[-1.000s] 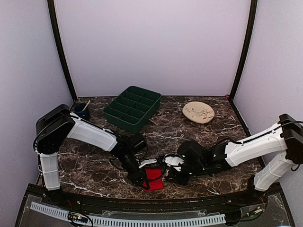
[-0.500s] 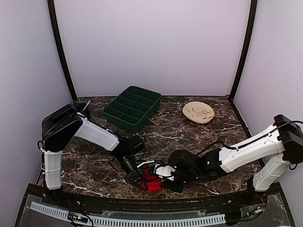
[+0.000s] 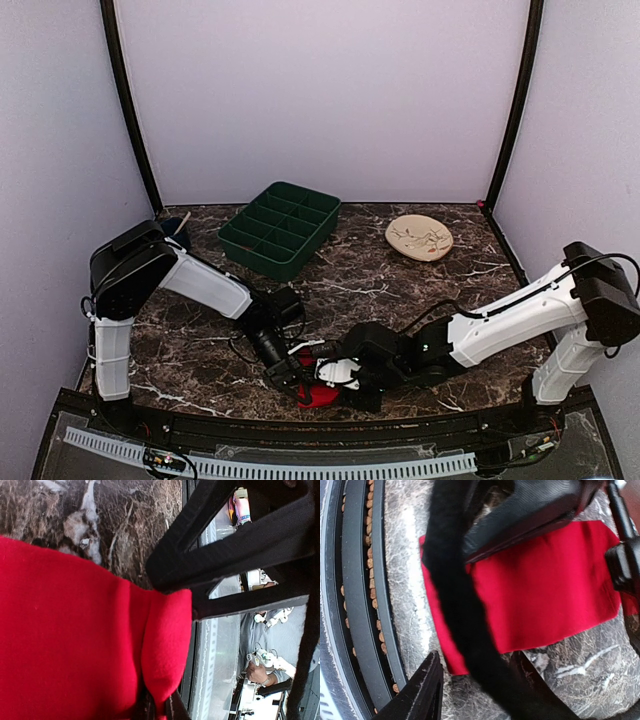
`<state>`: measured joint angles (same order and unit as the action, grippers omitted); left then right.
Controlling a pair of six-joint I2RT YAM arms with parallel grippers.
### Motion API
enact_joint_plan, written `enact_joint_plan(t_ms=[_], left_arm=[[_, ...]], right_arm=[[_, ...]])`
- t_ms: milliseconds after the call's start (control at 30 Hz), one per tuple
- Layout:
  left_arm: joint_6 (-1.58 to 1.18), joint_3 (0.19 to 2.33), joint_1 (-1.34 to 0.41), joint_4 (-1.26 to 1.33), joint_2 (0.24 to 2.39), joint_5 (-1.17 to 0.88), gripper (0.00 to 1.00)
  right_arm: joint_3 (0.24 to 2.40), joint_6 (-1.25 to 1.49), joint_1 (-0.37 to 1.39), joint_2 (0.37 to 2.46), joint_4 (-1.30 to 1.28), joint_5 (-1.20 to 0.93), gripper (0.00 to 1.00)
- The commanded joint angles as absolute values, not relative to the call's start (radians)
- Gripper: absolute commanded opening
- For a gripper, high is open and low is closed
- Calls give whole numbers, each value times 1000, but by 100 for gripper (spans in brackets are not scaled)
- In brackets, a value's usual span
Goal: Roll the socks
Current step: Roll the sock at the center of the board.
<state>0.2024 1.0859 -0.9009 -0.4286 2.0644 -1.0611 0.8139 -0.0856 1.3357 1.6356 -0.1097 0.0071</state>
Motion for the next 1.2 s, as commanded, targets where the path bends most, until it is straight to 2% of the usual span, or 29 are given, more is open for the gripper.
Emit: enact_joint_plan(t_ms=[0,633,767,933,1167], left_arm=[[225,1084,-896,-485,2090,-1006,0],[236,1082,-896,-495,2104,-1020,0],[236,1083,-896,-496,2105,-1020,0],[230,1087,-896,-503,2105,-1002,6],[206,1080,-896,-504,2084,-972,14]], right_arm=[[851,-112,1349,1659,-108,-17,42],[870,-139,1351,1701,-90,-34,29],[877,-146,1350,1711,-94,-39,21],[883,-147,1349,1723,-99,-59,8],[868,-132,1337,1737,-100,-85,4]])
